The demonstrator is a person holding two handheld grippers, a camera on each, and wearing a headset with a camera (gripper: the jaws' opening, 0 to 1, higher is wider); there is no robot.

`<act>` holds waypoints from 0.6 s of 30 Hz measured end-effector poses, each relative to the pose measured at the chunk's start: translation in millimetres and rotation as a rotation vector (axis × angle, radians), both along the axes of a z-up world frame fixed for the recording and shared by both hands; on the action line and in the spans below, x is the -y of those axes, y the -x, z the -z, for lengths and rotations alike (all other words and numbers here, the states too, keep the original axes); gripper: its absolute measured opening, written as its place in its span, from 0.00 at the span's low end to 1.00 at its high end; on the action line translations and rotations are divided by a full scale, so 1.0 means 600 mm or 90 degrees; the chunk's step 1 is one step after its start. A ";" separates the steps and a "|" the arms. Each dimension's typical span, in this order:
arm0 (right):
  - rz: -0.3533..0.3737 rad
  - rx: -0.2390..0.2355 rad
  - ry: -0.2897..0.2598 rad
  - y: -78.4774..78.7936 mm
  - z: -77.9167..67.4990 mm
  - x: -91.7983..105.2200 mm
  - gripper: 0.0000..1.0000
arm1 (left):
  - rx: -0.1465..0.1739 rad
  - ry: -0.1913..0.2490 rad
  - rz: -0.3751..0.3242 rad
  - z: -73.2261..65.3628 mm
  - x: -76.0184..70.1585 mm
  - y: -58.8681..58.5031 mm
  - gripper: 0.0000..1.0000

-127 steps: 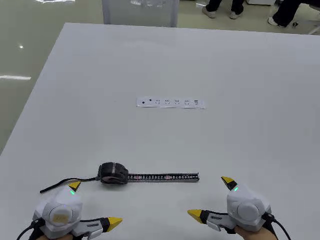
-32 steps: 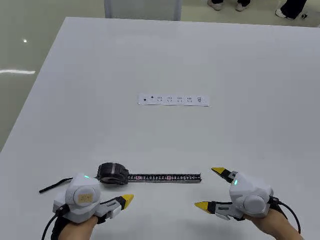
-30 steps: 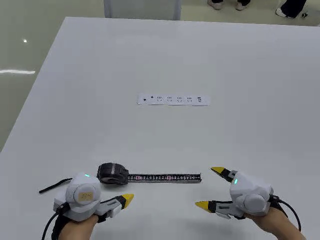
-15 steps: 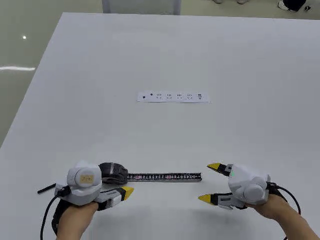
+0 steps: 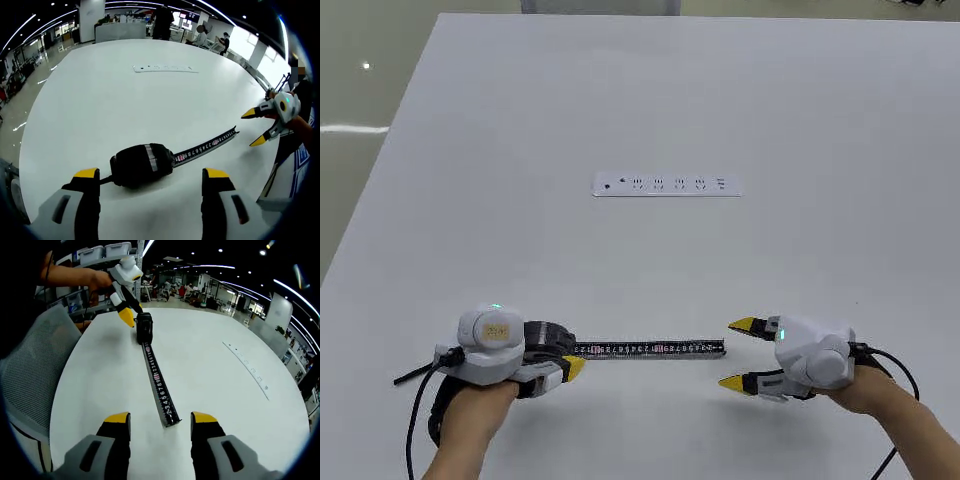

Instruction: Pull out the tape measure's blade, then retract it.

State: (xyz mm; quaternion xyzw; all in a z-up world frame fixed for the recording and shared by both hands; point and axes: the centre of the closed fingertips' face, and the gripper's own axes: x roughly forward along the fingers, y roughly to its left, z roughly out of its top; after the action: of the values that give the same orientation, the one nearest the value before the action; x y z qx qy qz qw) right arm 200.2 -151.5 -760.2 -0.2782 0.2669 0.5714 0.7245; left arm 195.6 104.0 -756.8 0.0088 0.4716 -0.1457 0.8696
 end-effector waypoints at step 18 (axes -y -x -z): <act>-0.052 -0.025 0.020 -0.019 0.033 0.000 0.37 | -0.035 0.005 0.008 0.008 -0.009 -0.021 0.78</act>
State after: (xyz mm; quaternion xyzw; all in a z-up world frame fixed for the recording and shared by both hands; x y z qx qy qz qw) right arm 211.6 -151.7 -780.1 -0.2891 0.2785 0.6018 0.6905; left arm 208.3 109.3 -761.4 0.0047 0.4946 -0.1531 0.8555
